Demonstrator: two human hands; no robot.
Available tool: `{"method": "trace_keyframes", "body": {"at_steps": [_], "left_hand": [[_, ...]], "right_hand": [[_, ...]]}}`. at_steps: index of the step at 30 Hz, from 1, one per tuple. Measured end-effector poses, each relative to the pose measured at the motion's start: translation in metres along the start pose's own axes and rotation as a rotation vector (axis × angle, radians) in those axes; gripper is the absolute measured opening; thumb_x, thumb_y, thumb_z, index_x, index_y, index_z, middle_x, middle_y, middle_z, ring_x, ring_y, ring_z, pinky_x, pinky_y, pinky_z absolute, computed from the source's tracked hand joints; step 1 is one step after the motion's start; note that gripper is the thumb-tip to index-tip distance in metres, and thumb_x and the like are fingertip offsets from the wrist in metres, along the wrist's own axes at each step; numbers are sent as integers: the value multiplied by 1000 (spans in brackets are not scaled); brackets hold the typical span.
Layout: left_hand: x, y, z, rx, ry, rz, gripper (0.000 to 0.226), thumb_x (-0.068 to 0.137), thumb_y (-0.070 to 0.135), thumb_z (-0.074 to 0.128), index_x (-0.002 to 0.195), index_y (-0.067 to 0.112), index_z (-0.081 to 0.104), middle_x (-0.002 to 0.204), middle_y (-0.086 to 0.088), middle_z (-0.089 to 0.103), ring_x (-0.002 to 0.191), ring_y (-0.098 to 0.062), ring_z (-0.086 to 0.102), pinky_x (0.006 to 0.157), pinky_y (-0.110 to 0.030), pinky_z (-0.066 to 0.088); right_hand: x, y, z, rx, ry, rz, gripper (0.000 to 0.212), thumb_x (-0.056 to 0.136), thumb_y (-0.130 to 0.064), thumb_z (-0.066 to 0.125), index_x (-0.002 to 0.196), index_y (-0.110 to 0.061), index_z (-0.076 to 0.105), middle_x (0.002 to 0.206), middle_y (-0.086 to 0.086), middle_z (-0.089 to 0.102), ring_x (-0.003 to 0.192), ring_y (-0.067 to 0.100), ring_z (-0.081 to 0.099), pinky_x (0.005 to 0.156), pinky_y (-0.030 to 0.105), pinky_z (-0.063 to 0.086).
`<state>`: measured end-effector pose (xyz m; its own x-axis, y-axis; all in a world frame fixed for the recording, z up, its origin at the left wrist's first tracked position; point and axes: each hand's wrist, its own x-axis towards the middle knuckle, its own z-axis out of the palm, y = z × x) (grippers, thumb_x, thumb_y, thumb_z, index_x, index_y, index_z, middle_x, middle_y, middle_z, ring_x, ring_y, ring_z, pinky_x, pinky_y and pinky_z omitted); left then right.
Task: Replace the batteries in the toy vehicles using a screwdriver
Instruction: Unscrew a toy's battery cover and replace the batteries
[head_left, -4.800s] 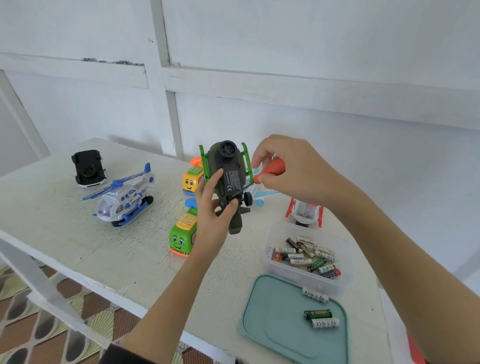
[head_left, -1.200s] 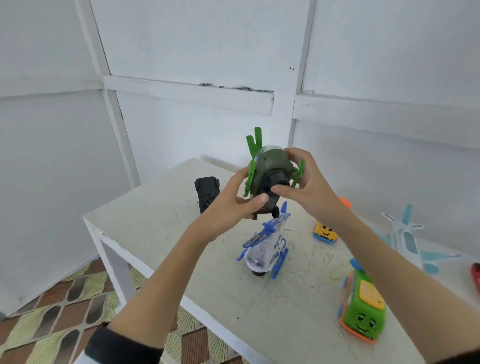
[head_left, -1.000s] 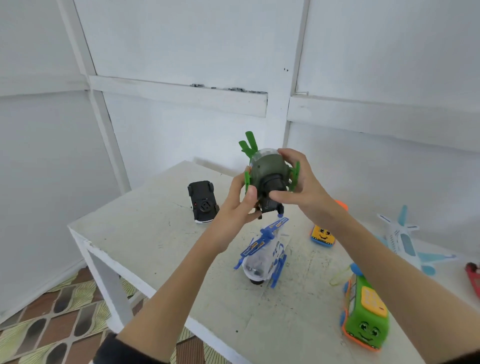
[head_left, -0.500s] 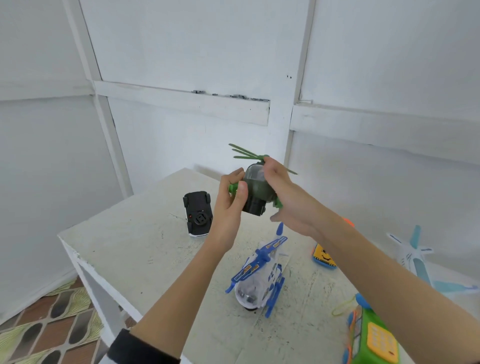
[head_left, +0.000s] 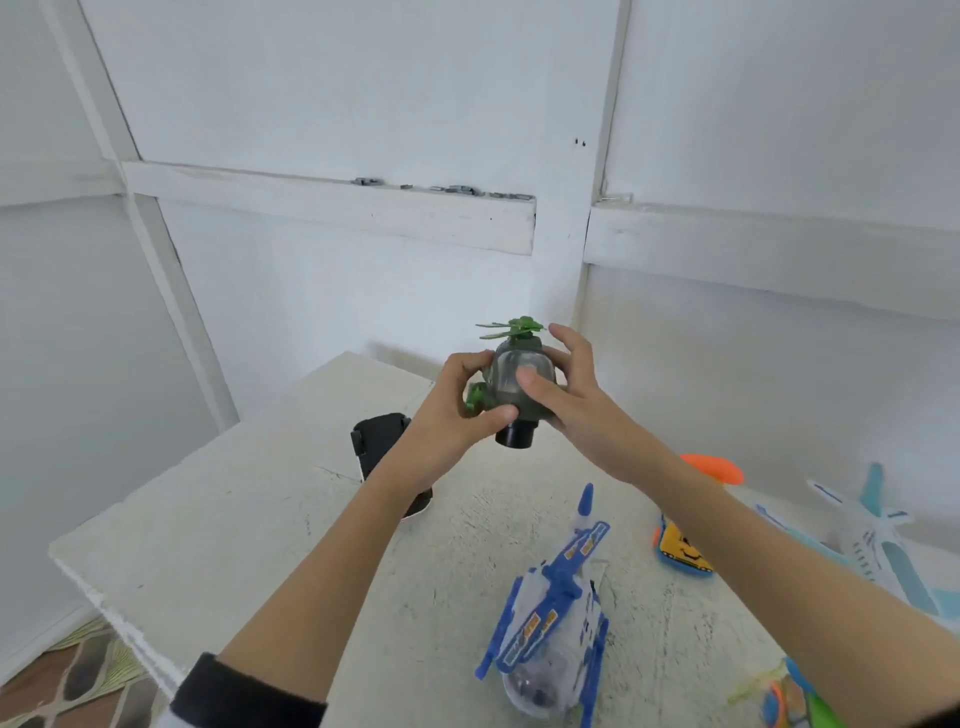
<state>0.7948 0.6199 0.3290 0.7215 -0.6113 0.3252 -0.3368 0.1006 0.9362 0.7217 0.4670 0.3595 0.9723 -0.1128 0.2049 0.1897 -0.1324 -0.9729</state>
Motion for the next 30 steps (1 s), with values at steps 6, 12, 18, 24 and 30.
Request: {"method": "trace_keyframes", "body": {"at_steps": [6,12,18,24,30], "left_hand": [[40,-39,-31,-53,-115,-42,52,69,13,78,113,22,51,133,3,55,123,-19,54,95,-36,52],[66,-64,-42,-28,-237,-128,60,70,-1,82,117,9,47,118,24,61,97,-30,69,85,-48,57],[76,-83,-40,33,-269,-202,58,65,-5,84,108,14,50,126,5,59,81,-10,65,64,-27,53],[73,-105,-35,23,-290,-279,54,64,-15,81,96,16,50,129,2,57,82,-10,64,61,-23,52],[73,-123,-34,152,-347,-275,65,60,-13,83,105,15,45,133,10,50,101,-13,62,68,-25,53]], "right_hand": [[36,23,-9,-159,-15,78,84,83,-27,67,145,-39,11,137,-10,31,107,11,58,75,17,52],[55,47,-14,-298,35,138,92,76,-28,75,144,-39,14,140,-9,26,119,12,42,73,12,48],[61,74,-19,-365,56,201,96,71,-23,79,145,-32,17,136,-6,26,122,13,36,78,12,47],[62,86,-33,-358,-90,315,92,69,-35,74,142,-36,19,139,-2,26,123,21,42,95,28,45],[64,99,-35,-399,-113,345,83,71,-12,79,131,-36,27,132,2,30,107,16,51,79,21,52]]}}
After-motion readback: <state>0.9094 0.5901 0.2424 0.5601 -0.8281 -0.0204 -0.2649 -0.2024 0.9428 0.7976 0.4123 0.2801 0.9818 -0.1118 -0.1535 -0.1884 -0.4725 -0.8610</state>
